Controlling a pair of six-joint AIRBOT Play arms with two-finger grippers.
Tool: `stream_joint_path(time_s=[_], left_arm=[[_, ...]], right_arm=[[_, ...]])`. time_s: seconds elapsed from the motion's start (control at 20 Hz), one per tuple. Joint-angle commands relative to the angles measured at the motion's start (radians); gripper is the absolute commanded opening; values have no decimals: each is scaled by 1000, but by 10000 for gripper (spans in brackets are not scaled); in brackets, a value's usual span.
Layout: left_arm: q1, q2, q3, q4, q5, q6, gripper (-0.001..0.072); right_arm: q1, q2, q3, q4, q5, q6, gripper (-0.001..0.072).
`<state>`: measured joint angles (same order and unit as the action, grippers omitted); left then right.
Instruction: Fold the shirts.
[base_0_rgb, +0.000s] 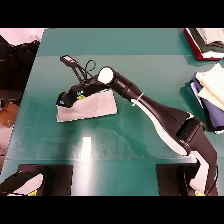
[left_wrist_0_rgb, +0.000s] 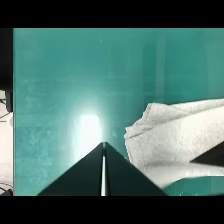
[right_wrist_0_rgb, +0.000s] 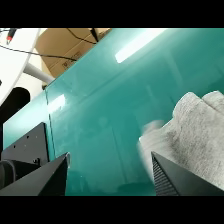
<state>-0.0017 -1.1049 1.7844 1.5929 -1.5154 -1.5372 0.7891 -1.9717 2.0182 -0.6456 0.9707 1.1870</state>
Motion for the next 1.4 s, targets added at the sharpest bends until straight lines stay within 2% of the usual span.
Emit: stream_joint_path(time_s=[0.0,0.2,0.35,0.4,0.45,0.5,0.55,0.75,1.05,1.1,1.25,1.3,1.35], left_arm=[[2,3,-1,1,-20,0,24],[2,3,-1,0,-19,0,23],[2,3,-1,-3,-17,0,24],[2,3,-1,-4,-13,0,24],[2,3,-1,-8,-10,0,23],[2,3,-1,-12,-7,0,24],[2,3,-1,-21,-2,0,24],[2,3,-1,-33,4,0,23],[2,2,-1,-33,-24,0,23],[2,2,-1,-33,-28,0,24],[2,2,-1,-33,-39,0,24],[2,2,-1,-33,-45,0,24],[2,2,-1,-32,-49,0,24]], right_arm=[[-40,63,-85,-41,27,-2,573],[-232,225,-312,-157,126,13,572],[-401,303,-504,-167,152,55,576],[-446,307,-547,-164,159,55,599],[-481,304,-587,-155,162,55,674],[-506,295,-615,-146,164,54,705],[-521,279,-636,-116,164,54,704],[-502,182,-637,-25,164,55,702],[-375,21,-483,106,165,55,693],[-349,-1,-451,124,165,55,667],[-282,-40,-364,128,163,45,391],[-268,-40,-345,127,156,19,234],[-261,-39,-322,127,156,-10,45]])
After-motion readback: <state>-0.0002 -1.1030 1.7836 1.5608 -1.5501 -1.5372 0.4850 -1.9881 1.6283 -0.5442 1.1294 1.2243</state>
